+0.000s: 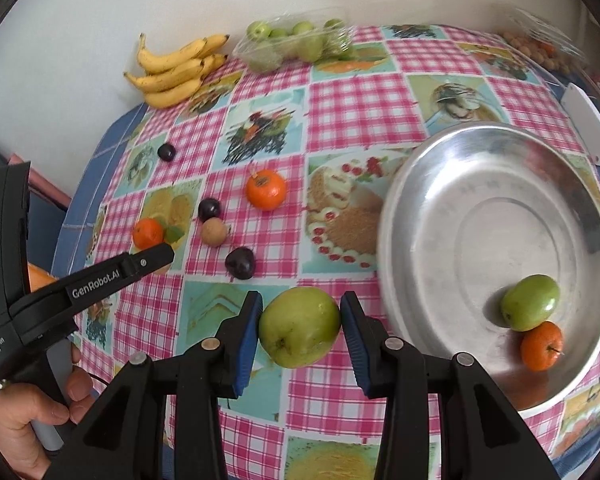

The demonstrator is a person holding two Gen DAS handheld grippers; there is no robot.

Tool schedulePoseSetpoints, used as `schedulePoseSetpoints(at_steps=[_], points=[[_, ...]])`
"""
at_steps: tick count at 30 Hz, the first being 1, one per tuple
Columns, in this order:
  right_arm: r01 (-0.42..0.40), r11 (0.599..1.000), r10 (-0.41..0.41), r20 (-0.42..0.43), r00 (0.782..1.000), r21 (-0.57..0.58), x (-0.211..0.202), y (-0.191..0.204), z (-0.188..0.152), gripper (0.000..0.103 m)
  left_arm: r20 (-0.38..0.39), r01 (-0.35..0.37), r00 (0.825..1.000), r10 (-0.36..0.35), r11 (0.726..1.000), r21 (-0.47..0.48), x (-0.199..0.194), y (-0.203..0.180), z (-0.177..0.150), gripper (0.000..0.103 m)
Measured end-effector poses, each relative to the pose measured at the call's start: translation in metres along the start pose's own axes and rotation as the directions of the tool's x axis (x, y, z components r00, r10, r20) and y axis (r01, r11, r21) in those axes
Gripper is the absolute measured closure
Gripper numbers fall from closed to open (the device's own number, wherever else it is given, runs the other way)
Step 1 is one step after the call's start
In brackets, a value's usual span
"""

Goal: Organize fruits
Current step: 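Carry the green pear and kiwi over the bowl and release both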

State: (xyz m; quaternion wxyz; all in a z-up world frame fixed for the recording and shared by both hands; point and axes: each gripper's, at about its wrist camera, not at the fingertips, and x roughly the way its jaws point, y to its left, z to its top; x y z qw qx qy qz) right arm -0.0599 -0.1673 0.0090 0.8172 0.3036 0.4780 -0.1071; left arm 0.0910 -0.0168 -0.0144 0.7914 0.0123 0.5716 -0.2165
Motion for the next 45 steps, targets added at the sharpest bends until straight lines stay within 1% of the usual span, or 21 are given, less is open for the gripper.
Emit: schedulePoseSetpoints(at_steps=[11,20,23,26,33,41,45], points=[[0.003,0.991,-0.01,0.056,0.998,0.132,-0.026,-0.054,0.005,0.061,0.011,0.033,0.999,-0.034,0.995,0.091,-0.004,-0.052,-0.013,0.076],[0.022,0.973,-0.043,0.088,0.995,0.229,-0.044,-0.102,0.001,0.061,0.0,0.06,0.998,-0.061,0.986,0.158,-0.002,-0.092,-0.028,0.076],[0.022,0.966,-0.05,0.102,0.994,0.258,-0.05,-0.115,-0.001,0.061,0.001,0.056,0.998,-0.058,0.976,0.209,-0.002,-0.111,-0.035,0.076],[0.022,0.958,-0.058,0.116,0.992,0.286,-0.056,-0.128,-0.003,0.061,-0.002,0.071,0.997,-0.073,0.965,0.253,-0.004,-0.129,-0.042,0.076],[0.017,0.941,-0.067,0.138,0.988,0.338,-0.064,-0.15,-0.006,0.061,-0.012,0.082,0.996,-0.083,0.94,0.331,-0.001,-0.162,-0.054,0.076],[0.007,0.936,-0.063,0.146,0.987,0.353,-0.059,-0.154,0.0,0.061,-0.016,0.083,0.996,-0.083,0.917,0.391,0.009,-0.187,-0.059,0.076],[0.028,0.936,-0.082,0.138,0.987,0.352,-0.053,-0.155,0.006,0.061,-0.024,0.083,0.997,-0.08,0.906,0.416,0.019,-0.199,-0.06,0.075]])
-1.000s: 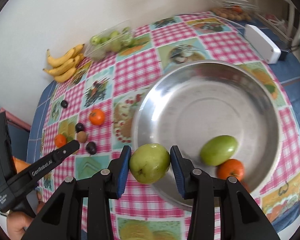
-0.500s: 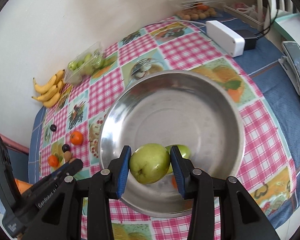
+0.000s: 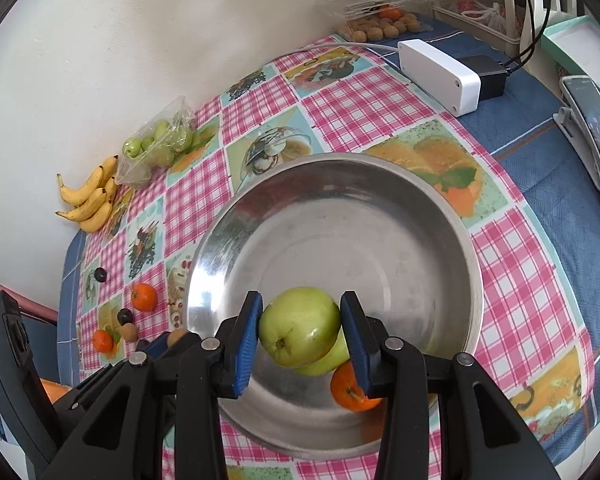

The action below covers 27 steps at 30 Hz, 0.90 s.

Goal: Organize fruits
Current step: 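Carry the green pear and kiwi over the bowl and release both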

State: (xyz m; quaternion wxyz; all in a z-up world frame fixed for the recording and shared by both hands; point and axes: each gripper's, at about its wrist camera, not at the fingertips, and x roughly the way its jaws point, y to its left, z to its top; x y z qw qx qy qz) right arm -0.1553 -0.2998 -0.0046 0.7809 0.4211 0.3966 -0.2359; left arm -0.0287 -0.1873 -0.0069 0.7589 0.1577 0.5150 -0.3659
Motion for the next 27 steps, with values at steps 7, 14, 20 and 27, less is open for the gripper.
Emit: schedulePoseSetpoints(at_steps=[7,14,20,27], points=[[0.019,1.0,-0.019,-0.014,1.0,-0.006,0.016,-0.003,0.012,0.061,-0.023,-0.002,1.0,0.003,1.0,0.023,0.021,-0.009,0.008,0.075],[0.038,0.999,-0.038,-0.034,0.999,0.001,0.031,-0.006,0.017,0.061,-0.048,0.001,0.999,0.0,1.0,0.021,0.036,-0.011,0.011,0.075],[0.052,0.999,-0.052,-0.039,0.998,0.0,0.034,-0.005,0.017,0.06,-0.051,0.01,0.999,-0.01,1.0,0.002,0.037,-0.01,0.011,0.075],[0.053,0.998,-0.053,0.0,0.999,-0.015,0.02,-0.001,0.021,0.059,-0.039,0.032,0.999,-0.033,0.999,-0.028,0.024,-0.002,0.015,0.061]])
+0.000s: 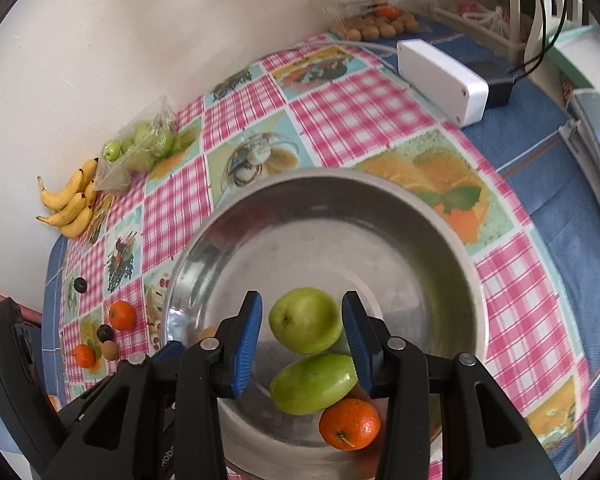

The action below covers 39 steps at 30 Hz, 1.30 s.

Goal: Organize fruits
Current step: 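Carry the green pear and kiwi over the bowl and release both, then withdraw both open grippers from the bowl toward the remaining fruits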

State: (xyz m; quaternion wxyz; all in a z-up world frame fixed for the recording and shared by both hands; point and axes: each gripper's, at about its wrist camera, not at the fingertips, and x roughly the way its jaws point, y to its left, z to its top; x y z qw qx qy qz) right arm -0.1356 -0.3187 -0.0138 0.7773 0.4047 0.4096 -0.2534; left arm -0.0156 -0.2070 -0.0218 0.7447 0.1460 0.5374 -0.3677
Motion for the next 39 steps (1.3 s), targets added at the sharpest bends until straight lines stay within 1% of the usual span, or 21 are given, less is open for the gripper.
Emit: schedulePoseSetpoints(at_steps=[2,8,13,14,15,17,19,22,26,27,29,31,32,39], points=[[0.002,1.0,-0.002,0.007,1.0,-0.007,-0.006,0.002,0.001,0.059,0.005,0.003,1.0,-0.003,1.0,-0.011,-0.005,0.002,0.002,0.061],[0.031,0.999,-0.029,0.035,0.999,-0.037,-0.026,0.008,0.003,0.059,0.03,0.016,0.999,-0.014,0.998,-0.061,-0.024,0.016,0.007,0.054],[0.086,0.994,-0.086,0.015,0.996,-0.066,-0.032,0.014,0.0,0.058,0.033,-0.015,0.999,0.018,0.994,-0.105,-0.032,0.031,0.009,0.043],[0.098,0.992,-0.098,0.009,0.995,-0.074,-0.032,0.015,-0.002,0.055,0.029,-0.024,0.999,0.027,0.993,-0.115,-0.032,0.035,0.009,0.043],[0.105,0.991,-0.105,0.004,0.994,-0.078,-0.031,0.016,-0.003,0.05,0.025,-0.033,0.999,0.036,0.992,-0.125,-0.032,0.039,0.008,0.041],[0.115,0.99,-0.116,-0.011,0.993,-0.084,-0.028,0.017,-0.006,0.045,0.016,-0.055,0.998,0.058,0.988,-0.147,-0.032,0.048,0.008,0.037],[0.122,0.988,-0.125,-0.025,0.992,-0.092,-0.025,0.018,-0.008,0.044,0.007,-0.074,0.997,0.076,0.984,-0.163,-0.03,0.056,0.006,0.032],[0.133,0.987,-0.138,-0.05,0.989,-0.095,-0.017,0.018,-0.011,0.038,-0.007,-0.098,0.995,0.098,0.977,-0.189,-0.027,0.068,0.004,0.026],[0.145,0.985,-0.153,-0.089,0.984,-0.091,-0.004,0.016,-0.016,0.037,-0.027,-0.124,0.992,0.121,0.969,-0.212,-0.023,0.079,0.001,0.018],[0.146,0.985,-0.154,-0.094,0.984,-0.09,-0.002,0.015,-0.017,0.035,-0.031,-0.13,0.991,0.126,0.967,-0.217,-0.022,0.082,0.0,0.016],[0.145,0.985,-0.155,-0.106,0.982,-0.089,0.003,0.015,-0.019,0.033,-0.036,-0.144,0.99,0.139,0.964,-0.225,-0.021,0.086,-0.001,0.011],[0.149,0.984,-0.159,-0.116,0.98,-0.095,0.007,0.016,-0.02,0.017,-0.038,-0.155,0.988,0.15,0.961,-0.23,-0.02,0.09,-0.002,0.002],[0.149,0.984,-0.161,-0.118,0.98,-0.098,0.009,0.017,-0.021,0.009,-0.037,-0.161,0.987,0.157,0.959,-0.234,-0.02,0.092,-0.002,0.001],[0.151,0.982,-0.165,-0.125,0.978,-0.112,0.013,0.023,-0.025,0.008,-0.048,-0.204,0.979,0.198,0.949,-0.243,-0.019,0.102,-0.004,0.0]])
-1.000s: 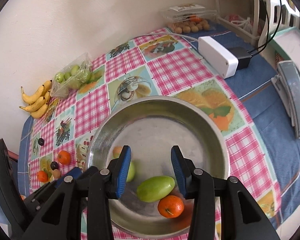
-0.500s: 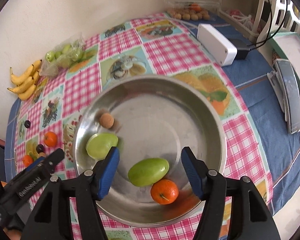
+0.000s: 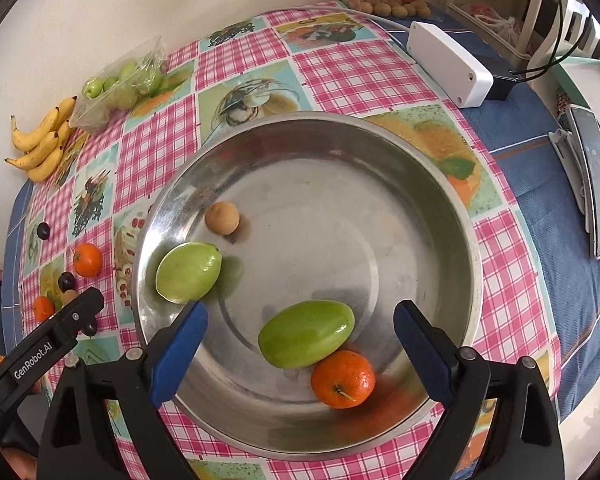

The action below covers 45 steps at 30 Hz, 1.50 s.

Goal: Organize fruits
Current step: 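Withdraw both open grippers from the bowl toward the remaining fruits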

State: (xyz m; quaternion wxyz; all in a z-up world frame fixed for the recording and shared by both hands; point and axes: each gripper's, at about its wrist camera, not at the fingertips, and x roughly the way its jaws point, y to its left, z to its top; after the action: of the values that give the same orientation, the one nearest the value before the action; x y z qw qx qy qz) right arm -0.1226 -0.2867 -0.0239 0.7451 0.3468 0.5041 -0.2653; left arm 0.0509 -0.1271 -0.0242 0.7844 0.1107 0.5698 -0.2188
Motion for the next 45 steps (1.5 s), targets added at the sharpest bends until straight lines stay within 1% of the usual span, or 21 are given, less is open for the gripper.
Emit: schedulePoseSetpoints(at_steps=[3,4,5,7,12,17,20,22,29,32,35,38,39,45], points=[[0.003,1.0,-0.003,0.002,1.0,-0.003,0.0,0.002,-0.001,0.008,0.007,-0.014,1.0,0.014,1.0,-0.006,0.001,0.003,0.0,0.0],[0.005,1.0,-0.005,0.005,1.0,-0.004,0.0,0.002,-0.001,0.007,0.016,-0.023,1.0,0.023,1.0,-0.006,0.001,0.003,0.0,0.0],[0.01,1.0,-0.01,0.007,1.0,-0.004,0.001,0.003,-0.001,0.003,0.025,-0.033,0.999,0.033,0.999,-0.004,0.0,0.004,0.0,0.0],[0.018,1.0,-0.018,0.004,1.0,-0.008,0.001,0.003,-0.001,0.003,0.032,-0.051,0.998,0.05,0.999,0.002,0.0,0.004,0.0,0.0],[0.016,1.0,-0.016,0.001,1.0,-0.01,0.002,0.003,-0.002,0.003,0.028,-0.043,0.999,0.043,0.999,-0.002,0.001,0.006,0.001,0.0],[0.016,1.0,-0.016,0.011,1.0,-0.009,0.0,0.004,-0.001,0.003,0.029,-0.066,0.997,0.065,0.998,0.024,0.001,0.003,0.0,0.0],[0.022,1.0,-0.022,0.012,1.0,-0.008,-0.002,0.003,-0.001,0.003,0.037,-0.055,0.998,0.054,0.998,0.027,-0.001,0.002,0.0,0.0],[0.023,1.0,-0.022,0.013,1.0,-0.006,-0.002,0.003,-0.001,0.003,0.044,-0.048,0.998,0.046,0.998,0.036,-0.004,0.001,0.001,0.0],[0.018,1.0,-0.018,0.015,1.0,-0.006,-0.006,0.004,-0.001,0.003,0.094,-0.063,0.994,0.056,0.995,0.074,-0.015,-0.005,0.004,0.0],[0.013,1.0,-0.013,0.014,1.0,-0.001,-0.007,0.004,-0.001,0.003,0.103,-0.083,0.992,0.074,0.993,0.081,-0.018,-0.005,0.004,0.0],[0.006,1.0,-0.006,0.012,1.0,0.006,-0.009,0.004,-0.001,0.003,0.095,-0.108,0.99,0.101,0.992,0.065,-0.02,-0.004,0.005,0.0],[0.019,1.0,-0.019,0.013,1.0,-0.009,-0.01,0.008,-0.002,0.003,0.12,-0.165,0.98,0.157,0.985,0.052,-0.025,-0.003,0.006,0.0],[0.023,1.0,-0.022,0.013,1.0,-0.014,-0.01,0.009,-0.001,0.003,0.13,-0.169,0.978,0.162,0.985,0.044,-0.027,-0.001,0.006,0.0],[0.03,0.999,-0.03,0.005,1.0,-0.028,-0.006,0.02,-0.002,0.003,0.147,-0.105,0.984,0.102,0.994,0.015,-0.035,0.016,0.01,0.0]])
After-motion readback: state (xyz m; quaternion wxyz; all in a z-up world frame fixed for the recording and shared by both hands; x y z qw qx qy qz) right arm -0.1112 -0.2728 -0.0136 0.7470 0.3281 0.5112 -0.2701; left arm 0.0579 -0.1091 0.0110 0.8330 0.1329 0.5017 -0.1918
